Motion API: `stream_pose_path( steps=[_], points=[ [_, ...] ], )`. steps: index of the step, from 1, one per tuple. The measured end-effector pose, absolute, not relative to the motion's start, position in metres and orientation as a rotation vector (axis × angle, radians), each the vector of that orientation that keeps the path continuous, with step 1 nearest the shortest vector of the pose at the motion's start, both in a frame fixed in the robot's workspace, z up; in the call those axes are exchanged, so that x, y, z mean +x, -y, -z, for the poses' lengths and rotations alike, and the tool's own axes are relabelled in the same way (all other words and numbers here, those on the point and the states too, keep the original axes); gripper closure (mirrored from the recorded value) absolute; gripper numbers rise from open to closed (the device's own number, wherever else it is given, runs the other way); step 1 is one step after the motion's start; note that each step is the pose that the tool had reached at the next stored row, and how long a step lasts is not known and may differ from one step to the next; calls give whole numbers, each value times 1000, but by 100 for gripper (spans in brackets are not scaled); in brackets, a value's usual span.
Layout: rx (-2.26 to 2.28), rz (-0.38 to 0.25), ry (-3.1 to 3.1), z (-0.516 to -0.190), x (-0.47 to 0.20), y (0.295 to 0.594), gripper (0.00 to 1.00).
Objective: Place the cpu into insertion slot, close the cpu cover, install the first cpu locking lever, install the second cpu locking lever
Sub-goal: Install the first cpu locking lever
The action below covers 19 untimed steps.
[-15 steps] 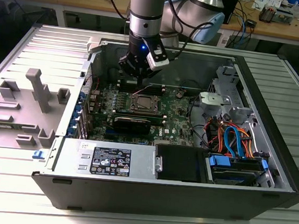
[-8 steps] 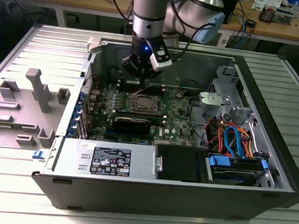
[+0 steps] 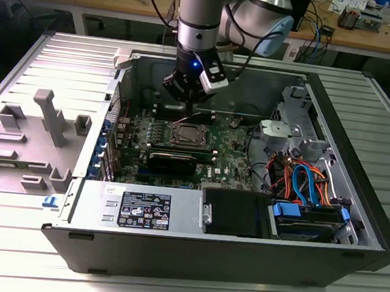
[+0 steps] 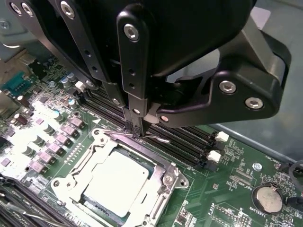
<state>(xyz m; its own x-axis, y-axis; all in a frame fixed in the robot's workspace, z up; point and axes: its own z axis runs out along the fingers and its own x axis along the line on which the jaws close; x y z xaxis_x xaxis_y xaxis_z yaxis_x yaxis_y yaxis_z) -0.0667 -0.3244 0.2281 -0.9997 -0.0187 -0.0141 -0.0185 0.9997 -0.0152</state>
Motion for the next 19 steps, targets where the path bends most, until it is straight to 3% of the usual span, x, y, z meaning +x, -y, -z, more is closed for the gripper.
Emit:
stream_pose_path(
  steps=[19],
  points=[
    [-29,29,-3127,-227,-69,327,89]
  ],
)
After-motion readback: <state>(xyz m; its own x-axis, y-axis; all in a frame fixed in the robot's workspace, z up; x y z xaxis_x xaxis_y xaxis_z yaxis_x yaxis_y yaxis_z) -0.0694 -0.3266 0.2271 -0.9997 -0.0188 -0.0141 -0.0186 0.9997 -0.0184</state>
